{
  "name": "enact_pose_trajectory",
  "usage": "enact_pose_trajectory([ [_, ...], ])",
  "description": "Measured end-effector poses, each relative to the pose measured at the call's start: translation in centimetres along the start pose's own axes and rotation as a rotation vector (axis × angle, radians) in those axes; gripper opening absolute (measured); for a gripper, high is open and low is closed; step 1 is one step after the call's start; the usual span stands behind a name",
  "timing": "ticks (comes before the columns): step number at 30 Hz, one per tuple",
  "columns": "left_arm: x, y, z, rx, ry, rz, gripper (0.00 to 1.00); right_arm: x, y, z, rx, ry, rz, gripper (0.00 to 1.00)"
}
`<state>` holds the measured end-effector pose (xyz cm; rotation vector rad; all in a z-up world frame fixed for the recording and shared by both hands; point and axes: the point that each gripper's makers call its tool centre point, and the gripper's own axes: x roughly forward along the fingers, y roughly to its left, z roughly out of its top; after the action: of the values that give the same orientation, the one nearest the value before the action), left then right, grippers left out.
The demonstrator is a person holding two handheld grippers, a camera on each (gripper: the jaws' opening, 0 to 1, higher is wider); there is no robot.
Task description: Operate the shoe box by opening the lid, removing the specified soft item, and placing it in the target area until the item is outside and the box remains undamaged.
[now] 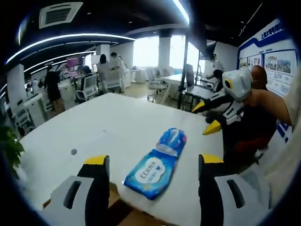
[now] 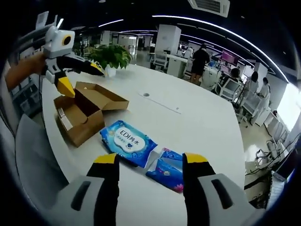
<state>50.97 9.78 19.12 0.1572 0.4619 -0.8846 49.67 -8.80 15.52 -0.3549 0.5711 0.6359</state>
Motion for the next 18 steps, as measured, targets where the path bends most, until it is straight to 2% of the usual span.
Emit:
enact_pose_trajectory([
  [5, -2.4, 1.1, -1.4, -0.034, -0.004, 0.041, 0.85, 0.2, 1.6, 0.2, -0.015, 0.012, 0.024, 0.59],
  [14, -6.6, 2.6, -4.3, -0.069, -0.002, 0.090, 0.96, 1.0, 5.2, 0.9, -0.021, 0.011, 0.091, 0.65],
  [18, -8.0, 3.4, -4.9, -0.087, -0.017, 0.113, 1.00, 1.6, 6.8, 1.1, -0.031, 0.032, 0.123, 0.69],
])
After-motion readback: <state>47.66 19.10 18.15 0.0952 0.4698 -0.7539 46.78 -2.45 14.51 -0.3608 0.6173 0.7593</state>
